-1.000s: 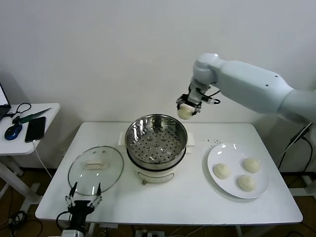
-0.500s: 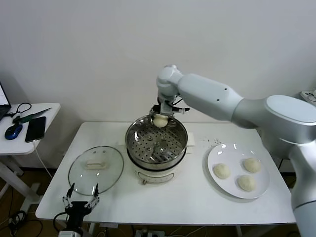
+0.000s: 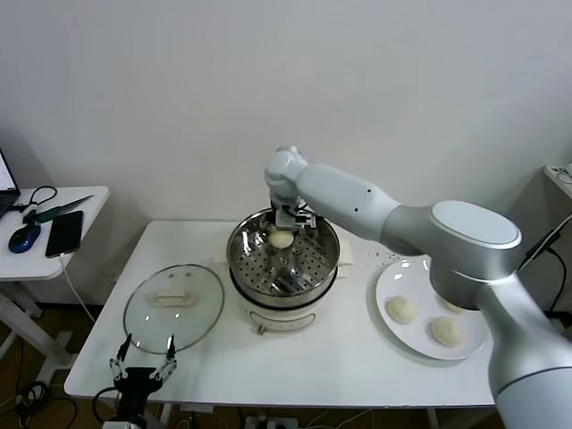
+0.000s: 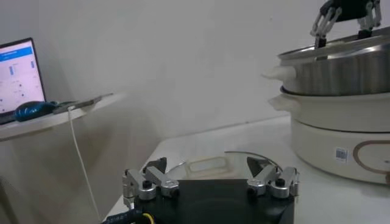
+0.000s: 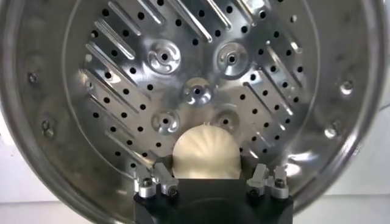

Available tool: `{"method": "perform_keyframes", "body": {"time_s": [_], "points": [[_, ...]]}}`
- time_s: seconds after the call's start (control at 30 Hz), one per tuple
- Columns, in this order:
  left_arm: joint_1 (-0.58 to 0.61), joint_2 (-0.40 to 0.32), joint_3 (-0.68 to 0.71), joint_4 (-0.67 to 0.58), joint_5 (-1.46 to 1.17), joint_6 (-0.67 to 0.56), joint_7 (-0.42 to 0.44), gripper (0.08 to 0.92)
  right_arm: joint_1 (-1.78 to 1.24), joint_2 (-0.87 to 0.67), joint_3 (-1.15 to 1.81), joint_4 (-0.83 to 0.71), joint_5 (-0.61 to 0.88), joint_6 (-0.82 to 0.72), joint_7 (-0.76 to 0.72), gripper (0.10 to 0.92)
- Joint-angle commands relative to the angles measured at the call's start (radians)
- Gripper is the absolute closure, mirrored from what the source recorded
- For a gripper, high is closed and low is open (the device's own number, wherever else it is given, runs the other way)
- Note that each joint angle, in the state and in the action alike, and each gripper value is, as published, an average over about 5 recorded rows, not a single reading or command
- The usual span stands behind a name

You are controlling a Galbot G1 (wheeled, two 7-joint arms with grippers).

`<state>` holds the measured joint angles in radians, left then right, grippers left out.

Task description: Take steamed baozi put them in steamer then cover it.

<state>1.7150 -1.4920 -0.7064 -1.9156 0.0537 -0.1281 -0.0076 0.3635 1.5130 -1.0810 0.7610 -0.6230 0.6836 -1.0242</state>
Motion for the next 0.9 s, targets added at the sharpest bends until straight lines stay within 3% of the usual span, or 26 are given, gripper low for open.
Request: {"method": "perform_keyframes", "body": {"time_s": [0.03,0.17,0.33,0.63,0.77,0.9], "points": [[0.003,0.000,0.000,-0.006,-0.001,0.004,0.002,0.177,-0.028,0.022,0.016,-0.040,-0.027,-0.009,0.004,0.276],[0.003,-0.001,0.000,-0.011,0.000,0.008,0.004,0.177,-0.017,0.016,0.019,-0.022,-0.008,-0.016,0.000,0.215],[0.009,-0.003,0.001,-0.015,0.003,0.007,0.004,0.177,0.022,-0.031,0.011,0.047,0.067,-0.024,-0.035,0.203],[0.024,-0.002,-0.001,-0.025,0.004,0.007,0.014,0.177,0.256,-0.280,-0.136,0.337,0.440,-0.131,-0.142,0.203],[0.032,-0.003,0.002,-0.051,0.008,0.016,0.033,0.177,0.366,-0.445,-0.229,0.429,0.593,-0.224,-0.115,0.203],[0.030,-0.003,0.004,-0.057,0.012,0.018,0.035,0.177,0.473,-0.619,-0.391,0.572,0.685,-0.468,0.018,0.203]]}}
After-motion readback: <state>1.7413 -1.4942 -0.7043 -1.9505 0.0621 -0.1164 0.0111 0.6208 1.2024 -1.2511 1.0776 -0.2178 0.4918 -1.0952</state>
